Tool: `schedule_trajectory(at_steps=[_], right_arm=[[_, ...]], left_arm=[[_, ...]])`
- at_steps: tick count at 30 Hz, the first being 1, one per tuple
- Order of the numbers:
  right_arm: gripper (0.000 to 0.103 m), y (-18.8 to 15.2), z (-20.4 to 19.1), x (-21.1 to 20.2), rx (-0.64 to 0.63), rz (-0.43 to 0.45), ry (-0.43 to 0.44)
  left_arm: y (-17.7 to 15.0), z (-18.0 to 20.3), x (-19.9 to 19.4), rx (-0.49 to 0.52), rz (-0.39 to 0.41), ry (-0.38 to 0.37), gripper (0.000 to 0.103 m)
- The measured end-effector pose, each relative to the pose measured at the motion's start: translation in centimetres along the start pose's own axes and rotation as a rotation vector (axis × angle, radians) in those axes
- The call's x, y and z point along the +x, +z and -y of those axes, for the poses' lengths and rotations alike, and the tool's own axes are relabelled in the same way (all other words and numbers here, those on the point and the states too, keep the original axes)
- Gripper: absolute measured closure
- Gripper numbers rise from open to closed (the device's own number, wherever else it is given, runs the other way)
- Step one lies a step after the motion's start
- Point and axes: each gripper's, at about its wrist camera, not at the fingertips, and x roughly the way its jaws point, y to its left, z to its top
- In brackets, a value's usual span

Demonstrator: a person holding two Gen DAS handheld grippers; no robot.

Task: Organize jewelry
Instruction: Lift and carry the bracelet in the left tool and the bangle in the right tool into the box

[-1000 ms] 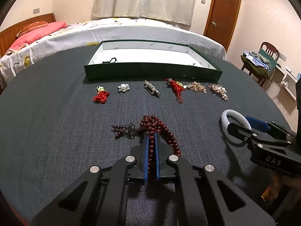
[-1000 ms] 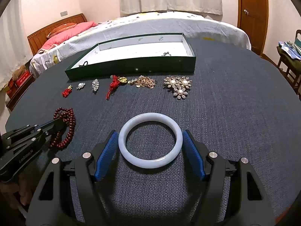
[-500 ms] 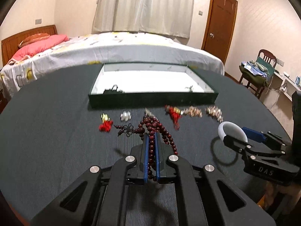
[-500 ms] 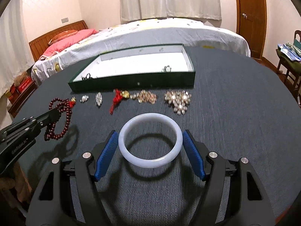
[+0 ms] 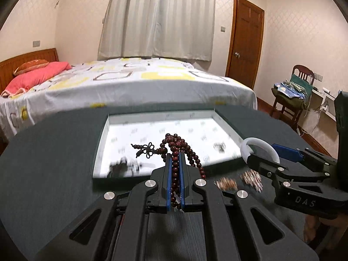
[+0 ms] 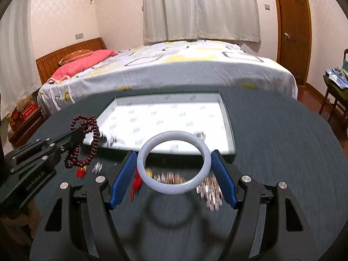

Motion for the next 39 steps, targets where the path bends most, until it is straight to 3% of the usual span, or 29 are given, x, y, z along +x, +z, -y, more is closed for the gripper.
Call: schedule_trajectory(at_steps=[7,14,30,31,33,39], right_arm=[[0.034,3.1,-0.5,4.7,-0.027,-0.004,0.009],[0.034,2.7,-0.5,10.5,-0.048,-0.117,0.018],[0.034,1.4,-0.4,14.4,-0.042,-0.258,0.034],[0.034,1.5,-0.4,14.3,-0.042,-0.259,0.038],[0.034,1.5,-0.4,14.3,-0.043,-0.255,0.036],[0.034,1.7,-0.4,13.6,-0.044,-0.233,0.026]], left_arm=[[2.2,-1.5,5.6,-0.008,-0.015,0.006,0.097],[1.0,-3.0,10.3,-0.029,-0.121,0.003,0.097],[0.3,-4.3,13.1,-0.109,-0.279,-0.046,0.094],[0.2,-4.4,13.2,-0.116,-0.283,-0.046,0.093],[0.1,-4.6,13.1,-0.128,-0.284,-0.045,0.08],[0.1,-4.7,12.5,-0.133,-0.267,-0.031,0.061]])
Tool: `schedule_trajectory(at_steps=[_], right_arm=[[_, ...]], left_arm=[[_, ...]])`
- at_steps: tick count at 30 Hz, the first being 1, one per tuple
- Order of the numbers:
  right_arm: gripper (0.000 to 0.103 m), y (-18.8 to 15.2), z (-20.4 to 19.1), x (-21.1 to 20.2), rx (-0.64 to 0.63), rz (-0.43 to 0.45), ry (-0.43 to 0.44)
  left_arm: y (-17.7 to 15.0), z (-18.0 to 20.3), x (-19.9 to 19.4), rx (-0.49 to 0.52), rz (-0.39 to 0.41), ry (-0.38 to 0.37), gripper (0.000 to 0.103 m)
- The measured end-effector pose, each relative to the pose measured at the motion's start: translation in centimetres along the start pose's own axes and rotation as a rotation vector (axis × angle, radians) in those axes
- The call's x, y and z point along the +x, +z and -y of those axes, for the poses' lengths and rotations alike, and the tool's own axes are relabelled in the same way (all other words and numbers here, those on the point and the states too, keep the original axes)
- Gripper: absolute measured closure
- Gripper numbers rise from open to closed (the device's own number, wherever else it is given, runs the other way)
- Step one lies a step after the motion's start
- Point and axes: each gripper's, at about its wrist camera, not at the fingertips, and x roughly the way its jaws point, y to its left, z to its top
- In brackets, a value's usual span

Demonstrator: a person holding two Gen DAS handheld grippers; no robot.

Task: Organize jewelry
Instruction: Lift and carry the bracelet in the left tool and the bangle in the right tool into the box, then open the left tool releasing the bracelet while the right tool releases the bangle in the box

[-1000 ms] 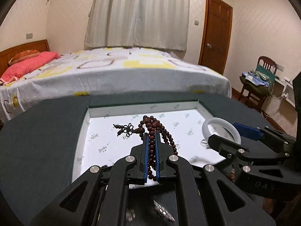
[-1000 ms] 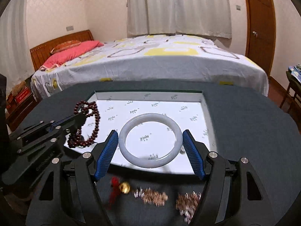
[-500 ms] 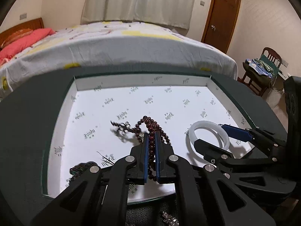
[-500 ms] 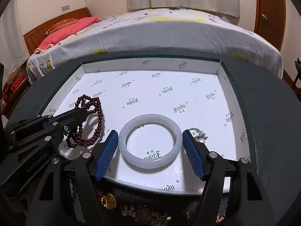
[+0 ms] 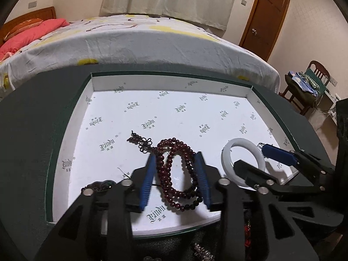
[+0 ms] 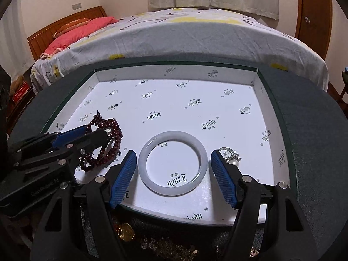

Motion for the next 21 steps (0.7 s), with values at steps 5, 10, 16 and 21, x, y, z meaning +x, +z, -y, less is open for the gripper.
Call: schedule_trajectory(at_steps=[5,10,16,21], right_arm=[[0.034,0.1,0.3,-1.6,0.015,0.038,0.002],[0.034,0.0,0.7,-4.6,0.03,0.105,-0.004],[0.034,-1.2,1.3,-7.8,0.053,0.162,-0.024],[0.034,-3.3,1.3,-9.9,0.054,0.174,-0.041]], left_arm=[[0.0,0.1,-0.7,-0.008,0.009,-0.026,0.058],[0.1,0.9,-3.5,0.006,0.091,-0.035,0.057],[-0.8,1.6,-7.3,0.02,0.188,0.005,0.053],[-2.7,1.7,-9.6,0.013,0.216,0.041,0.053]])
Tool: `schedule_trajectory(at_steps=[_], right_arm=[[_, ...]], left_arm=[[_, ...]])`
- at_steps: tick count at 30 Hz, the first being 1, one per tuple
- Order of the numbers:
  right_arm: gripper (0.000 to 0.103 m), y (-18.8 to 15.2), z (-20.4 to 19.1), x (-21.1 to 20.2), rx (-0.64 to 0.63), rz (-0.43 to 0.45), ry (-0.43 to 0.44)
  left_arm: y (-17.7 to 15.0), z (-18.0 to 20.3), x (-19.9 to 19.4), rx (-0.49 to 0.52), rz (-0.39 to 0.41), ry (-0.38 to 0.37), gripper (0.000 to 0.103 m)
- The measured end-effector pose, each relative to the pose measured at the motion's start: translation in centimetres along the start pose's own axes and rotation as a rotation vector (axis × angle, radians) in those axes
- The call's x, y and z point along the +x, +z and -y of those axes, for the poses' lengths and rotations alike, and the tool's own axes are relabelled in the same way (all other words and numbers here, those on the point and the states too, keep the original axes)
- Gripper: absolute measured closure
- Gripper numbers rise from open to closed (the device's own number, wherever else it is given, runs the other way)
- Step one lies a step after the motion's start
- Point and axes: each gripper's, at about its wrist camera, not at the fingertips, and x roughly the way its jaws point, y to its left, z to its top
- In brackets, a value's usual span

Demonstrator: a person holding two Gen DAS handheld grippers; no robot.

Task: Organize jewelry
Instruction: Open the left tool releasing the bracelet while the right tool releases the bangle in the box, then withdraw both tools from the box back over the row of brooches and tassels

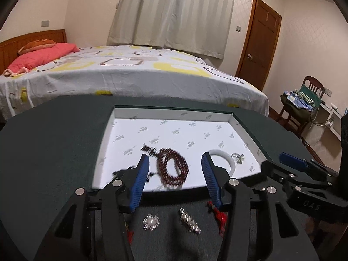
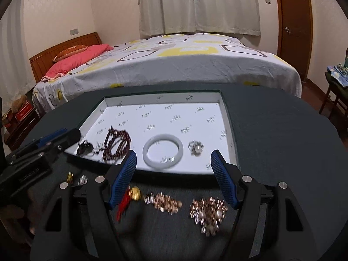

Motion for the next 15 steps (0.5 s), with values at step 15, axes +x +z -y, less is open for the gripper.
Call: schedule_trajectory(at_steps=[15], right_arm=[[0.046,-5.9,0.9,-2.2,0.026,-0.082,-0.011]], left_arm=[[-4.8,-0.1,-3.7,0.002,-0.035,0.068,0.053]])
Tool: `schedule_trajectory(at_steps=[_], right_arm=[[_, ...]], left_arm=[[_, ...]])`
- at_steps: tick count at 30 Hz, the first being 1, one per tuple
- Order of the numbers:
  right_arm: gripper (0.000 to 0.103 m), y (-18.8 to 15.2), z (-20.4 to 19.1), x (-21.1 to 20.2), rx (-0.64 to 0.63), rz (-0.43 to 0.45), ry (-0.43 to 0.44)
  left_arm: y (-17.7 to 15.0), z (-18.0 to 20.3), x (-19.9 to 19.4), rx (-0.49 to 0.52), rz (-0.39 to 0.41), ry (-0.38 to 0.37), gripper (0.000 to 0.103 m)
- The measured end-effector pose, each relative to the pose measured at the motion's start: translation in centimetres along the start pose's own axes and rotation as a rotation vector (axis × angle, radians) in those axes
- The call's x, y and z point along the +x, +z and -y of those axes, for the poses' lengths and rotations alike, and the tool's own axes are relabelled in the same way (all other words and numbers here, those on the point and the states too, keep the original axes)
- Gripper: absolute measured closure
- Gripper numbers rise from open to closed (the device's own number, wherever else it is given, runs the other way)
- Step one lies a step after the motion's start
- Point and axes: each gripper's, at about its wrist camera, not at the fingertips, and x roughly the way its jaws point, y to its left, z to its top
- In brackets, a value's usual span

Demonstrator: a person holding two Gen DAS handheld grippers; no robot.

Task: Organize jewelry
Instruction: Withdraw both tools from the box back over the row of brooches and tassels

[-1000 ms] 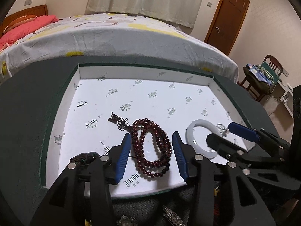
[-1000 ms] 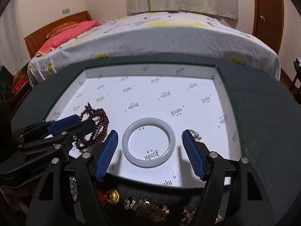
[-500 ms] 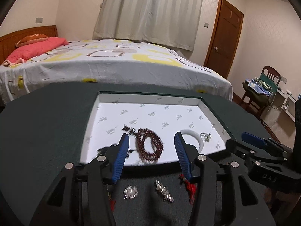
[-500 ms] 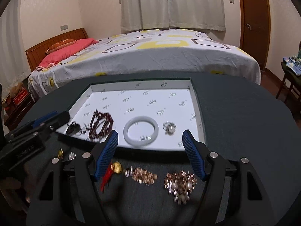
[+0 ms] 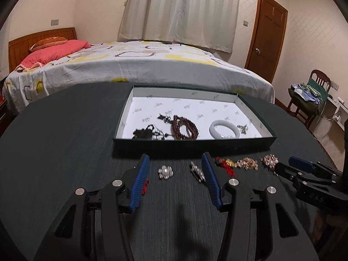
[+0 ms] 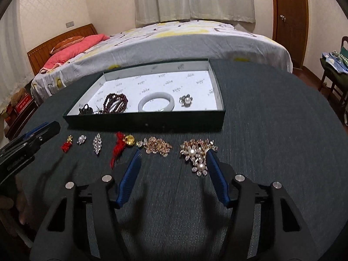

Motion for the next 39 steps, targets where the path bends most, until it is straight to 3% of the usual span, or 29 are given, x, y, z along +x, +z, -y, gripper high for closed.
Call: schedule_trajectory(at_steps=[14,24,39], right_arm=[[0.049,0.9,-1.1,2.6,-0.03,-0.04,0.014],[0.049,0.9,2.3,3.4,0.028,-0.063,-0.065],[0.048,1.0,2.4,4.8,0.001,-0.117,-0.087]], left_arm=[[-1.0,-1.4,0.7,-0.023,-0.033,0.038,0.053],[-1.3,-2.1,1.3,-0.039,-0.055,0.044,0.053],[-1.5,-2.0,1.8,-0.037,-0.072,0.044,0.053]])
